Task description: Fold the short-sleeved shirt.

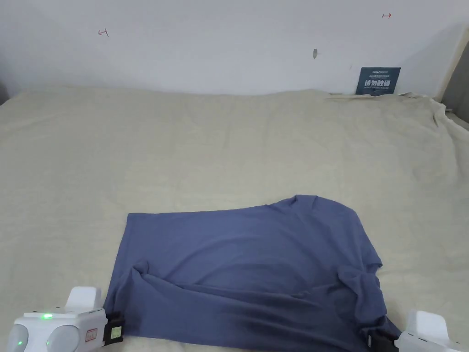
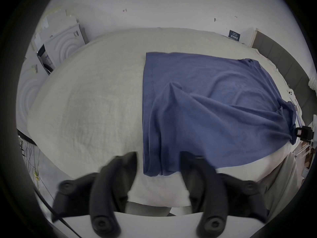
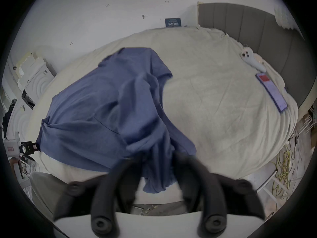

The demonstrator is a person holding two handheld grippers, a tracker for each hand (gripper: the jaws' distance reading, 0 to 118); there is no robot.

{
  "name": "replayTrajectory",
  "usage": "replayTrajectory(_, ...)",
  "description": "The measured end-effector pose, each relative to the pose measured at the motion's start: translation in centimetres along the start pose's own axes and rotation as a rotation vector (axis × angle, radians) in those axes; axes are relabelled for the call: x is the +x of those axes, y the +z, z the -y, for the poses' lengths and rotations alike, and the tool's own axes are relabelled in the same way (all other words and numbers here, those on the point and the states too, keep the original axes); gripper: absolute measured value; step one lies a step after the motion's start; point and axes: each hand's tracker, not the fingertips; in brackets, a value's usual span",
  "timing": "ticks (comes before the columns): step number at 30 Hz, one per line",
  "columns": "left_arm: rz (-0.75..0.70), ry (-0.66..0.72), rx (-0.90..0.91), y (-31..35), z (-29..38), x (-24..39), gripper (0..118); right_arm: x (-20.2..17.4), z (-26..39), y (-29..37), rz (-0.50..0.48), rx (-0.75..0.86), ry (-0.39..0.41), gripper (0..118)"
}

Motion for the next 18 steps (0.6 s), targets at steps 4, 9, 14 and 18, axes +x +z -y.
replayTrajectory(4,0.026,-0.007,0.09,2.6,-2.0,0.8,93,-1.7,-2.4,3.5,-0.018,0.137,0.047,90)
replayTrajectory(9,0.035,0.01,0.275,7.2,-5.0,1.9,94,-4.0,-5.8,7.6,-0.033,0.292,0.082,90)
replayTrajectory(14,0.046,0.049,0.398,10.2,-7.5,2.6,93,-5.8,-7.9,10.1,-0.028,0.426,0.09,89)
replayTrajectory(18,0.031,0.035,0.463,11.1,-8.6,3.3,77,-6.7,-8.5,11.0,-0.01,0.49,0.098,71)
